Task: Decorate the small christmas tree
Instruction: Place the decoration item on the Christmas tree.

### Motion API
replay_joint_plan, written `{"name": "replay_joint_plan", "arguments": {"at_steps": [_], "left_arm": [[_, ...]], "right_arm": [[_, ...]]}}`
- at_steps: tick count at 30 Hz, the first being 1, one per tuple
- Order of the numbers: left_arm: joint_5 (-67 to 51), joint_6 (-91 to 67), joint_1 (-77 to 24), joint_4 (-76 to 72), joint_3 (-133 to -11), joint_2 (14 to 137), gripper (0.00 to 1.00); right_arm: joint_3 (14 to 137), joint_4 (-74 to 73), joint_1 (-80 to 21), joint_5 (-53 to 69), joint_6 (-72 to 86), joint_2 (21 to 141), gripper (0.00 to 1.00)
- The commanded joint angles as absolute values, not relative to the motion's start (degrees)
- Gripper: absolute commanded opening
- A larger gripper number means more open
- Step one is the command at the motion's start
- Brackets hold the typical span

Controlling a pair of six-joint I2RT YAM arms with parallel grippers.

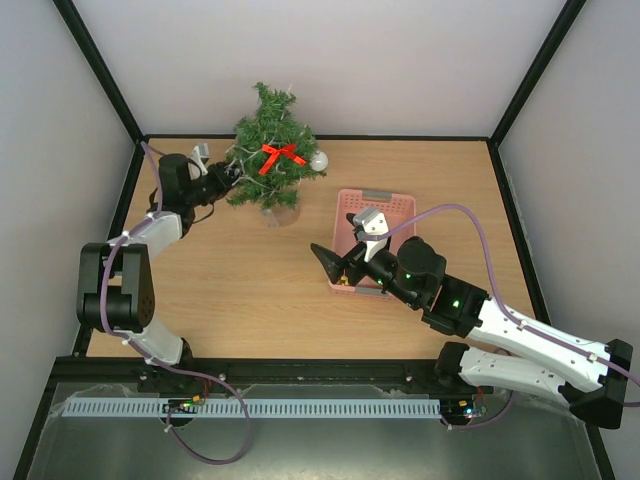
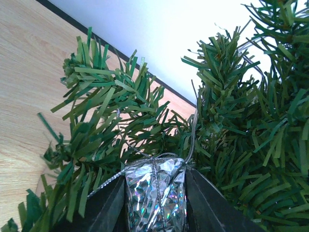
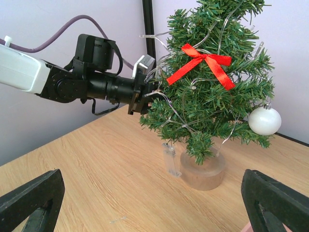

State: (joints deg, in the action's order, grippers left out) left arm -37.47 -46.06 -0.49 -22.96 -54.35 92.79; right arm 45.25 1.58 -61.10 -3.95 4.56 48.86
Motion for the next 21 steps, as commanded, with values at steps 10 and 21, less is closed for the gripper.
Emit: {"name": "replay_joint_plan", "arguments": {"at_steps": [10, 21], "left_arm": [[-36.5, -44.0, -1.0, -21.9, -56.0, 92.0, 0.44], [-34.7, -41.9, -0.3, -18.4, -56.2, 89.2, 0.47]], "right_arm": [[45.4, 2.1, -61.4, -5.3, 4.8, 46.9, 0.98], [45.4, 2.2, -61.4, -5.2, 4.7, 46.9, 0.98]]}}
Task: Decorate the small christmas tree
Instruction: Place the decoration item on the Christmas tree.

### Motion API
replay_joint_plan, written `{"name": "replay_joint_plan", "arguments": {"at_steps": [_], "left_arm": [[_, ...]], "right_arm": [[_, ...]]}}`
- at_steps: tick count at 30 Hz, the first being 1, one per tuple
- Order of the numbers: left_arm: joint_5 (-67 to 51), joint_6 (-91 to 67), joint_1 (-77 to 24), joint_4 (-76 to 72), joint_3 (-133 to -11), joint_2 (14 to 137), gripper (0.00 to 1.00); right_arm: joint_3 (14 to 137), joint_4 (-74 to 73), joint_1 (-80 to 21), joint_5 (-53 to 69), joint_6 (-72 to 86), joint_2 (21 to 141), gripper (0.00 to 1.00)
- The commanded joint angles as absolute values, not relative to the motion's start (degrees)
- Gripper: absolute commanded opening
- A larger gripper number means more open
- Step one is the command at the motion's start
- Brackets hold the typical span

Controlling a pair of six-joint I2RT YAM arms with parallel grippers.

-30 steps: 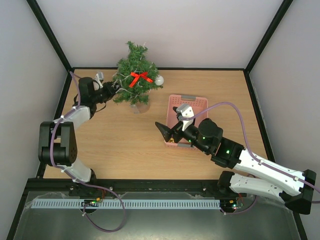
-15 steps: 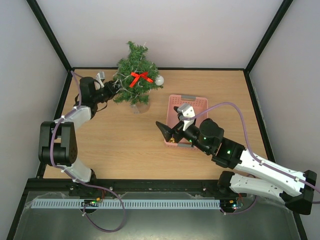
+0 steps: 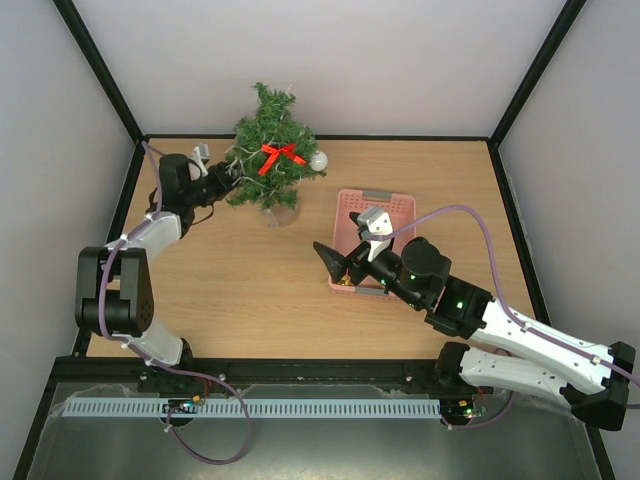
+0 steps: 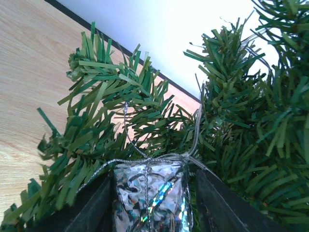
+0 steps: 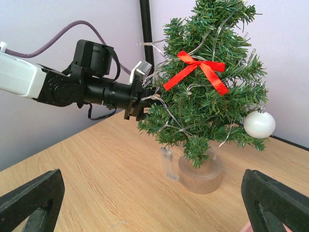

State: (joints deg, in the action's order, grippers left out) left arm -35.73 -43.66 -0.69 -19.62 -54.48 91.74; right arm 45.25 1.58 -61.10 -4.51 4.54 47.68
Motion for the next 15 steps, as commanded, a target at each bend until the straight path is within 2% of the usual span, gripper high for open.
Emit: {"name": "replay_joint_plan", "arguments": {"at_steps": [1, 15], "left_arm": [[-34.7, -41.9, -0.2, -18.1, -56.3, 89.1, 0.47], [-33.1, -39.8, 0.3, -14.1, -56.8, 87.2, 0.49]], "right_arm": [[45.4, 2.2, -61.4, -5.2, 4.7, 46.9, 0.98], [45.4, 2.3, -61.4, -5.2, 4.8, 47.0, 0.98]]}}
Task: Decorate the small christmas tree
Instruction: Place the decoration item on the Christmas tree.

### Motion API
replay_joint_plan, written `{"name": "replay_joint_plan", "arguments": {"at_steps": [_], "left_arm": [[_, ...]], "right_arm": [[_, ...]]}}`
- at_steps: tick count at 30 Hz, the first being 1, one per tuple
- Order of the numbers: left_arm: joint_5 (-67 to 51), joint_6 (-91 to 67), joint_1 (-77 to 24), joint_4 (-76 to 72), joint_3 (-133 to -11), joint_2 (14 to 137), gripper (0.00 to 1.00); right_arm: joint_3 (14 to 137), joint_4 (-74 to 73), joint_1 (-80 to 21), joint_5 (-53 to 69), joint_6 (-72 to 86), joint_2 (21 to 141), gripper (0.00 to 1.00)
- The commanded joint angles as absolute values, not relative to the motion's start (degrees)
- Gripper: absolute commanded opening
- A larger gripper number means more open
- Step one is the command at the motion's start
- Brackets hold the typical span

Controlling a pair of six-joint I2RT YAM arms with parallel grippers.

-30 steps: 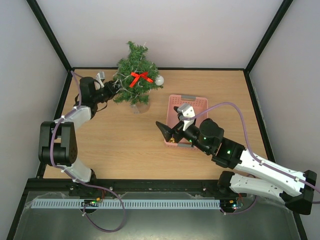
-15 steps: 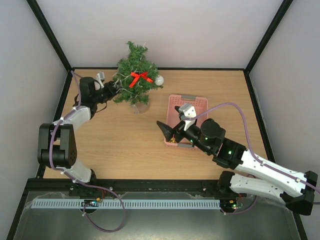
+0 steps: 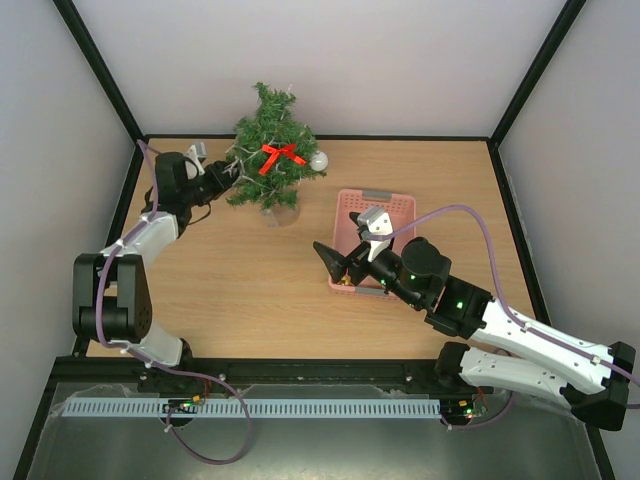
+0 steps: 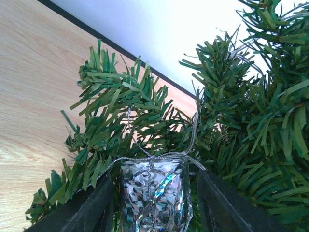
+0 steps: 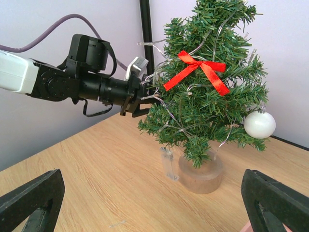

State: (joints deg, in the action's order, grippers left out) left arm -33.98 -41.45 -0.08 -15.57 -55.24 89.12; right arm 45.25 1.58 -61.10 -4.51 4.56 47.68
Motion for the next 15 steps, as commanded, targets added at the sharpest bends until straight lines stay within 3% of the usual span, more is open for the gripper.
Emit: {"name": "replay_joint_plan", "arguments": {"at_steps": [1, 15], "left_arm": [[-32.9, -39.6, 0.4, -13.8, -56.7, 86.9, 0.49], [-31.8, -39.0, 2.2, -10.4, -55.4, 82.2, 0.52]], "right_arm": [[45.4, 2.3, -61.4, -5.2, 4.8, 47.1, 0.98], [45.3, 2.0, -61.4, -5.3, 5.7, 47.3, 0.98]]}}
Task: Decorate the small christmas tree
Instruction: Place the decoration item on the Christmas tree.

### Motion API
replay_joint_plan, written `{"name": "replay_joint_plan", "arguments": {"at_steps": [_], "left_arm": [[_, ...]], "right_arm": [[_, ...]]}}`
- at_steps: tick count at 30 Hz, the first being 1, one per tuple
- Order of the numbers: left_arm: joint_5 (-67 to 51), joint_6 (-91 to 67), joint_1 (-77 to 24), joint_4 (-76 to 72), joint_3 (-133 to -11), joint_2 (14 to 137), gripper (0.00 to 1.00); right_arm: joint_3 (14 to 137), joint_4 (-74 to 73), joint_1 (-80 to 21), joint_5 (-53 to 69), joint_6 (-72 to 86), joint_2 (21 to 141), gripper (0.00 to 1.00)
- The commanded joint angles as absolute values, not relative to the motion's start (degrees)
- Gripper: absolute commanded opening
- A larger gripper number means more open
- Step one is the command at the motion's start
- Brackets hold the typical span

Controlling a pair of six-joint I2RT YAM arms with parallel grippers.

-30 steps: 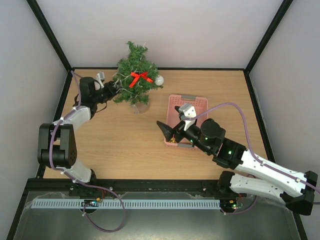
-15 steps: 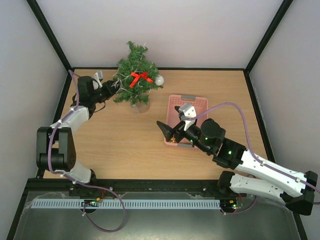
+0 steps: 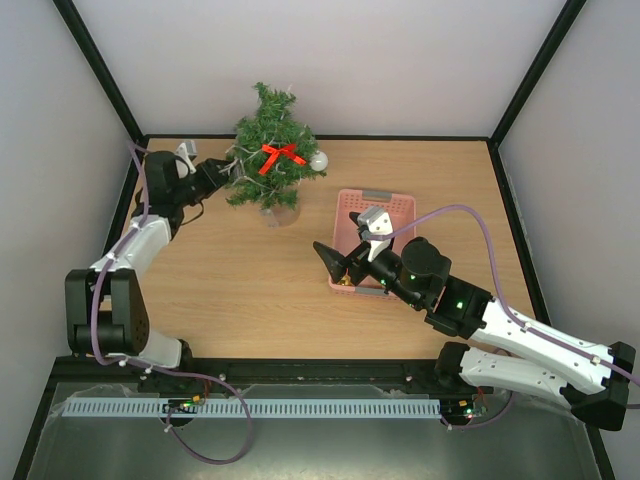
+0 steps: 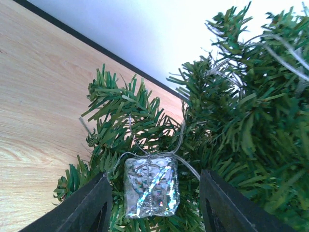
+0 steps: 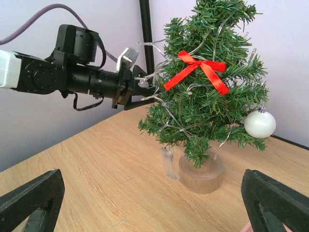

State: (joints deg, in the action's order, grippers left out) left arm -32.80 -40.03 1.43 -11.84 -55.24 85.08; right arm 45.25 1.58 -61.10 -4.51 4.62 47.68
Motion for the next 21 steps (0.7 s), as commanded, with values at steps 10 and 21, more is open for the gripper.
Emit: {"name": "replay_joint_plan", "arguments": {"at_steps": [10, 21], "left_arm": [[-30.4, -37.3, 5.0, -5.5, -54.5, 79.5, 0.52], [-39.0, -34.1, 9.4, -9.0, -56.2, 82.4, 0.53]], "right_arm": [[46.5, 0.8, -61.4, -6.2, 7.1, 49.3, 0.98], [48.4, -2.5, -61.4, -14.1, 12.9, 54.8, 0.98]]}}
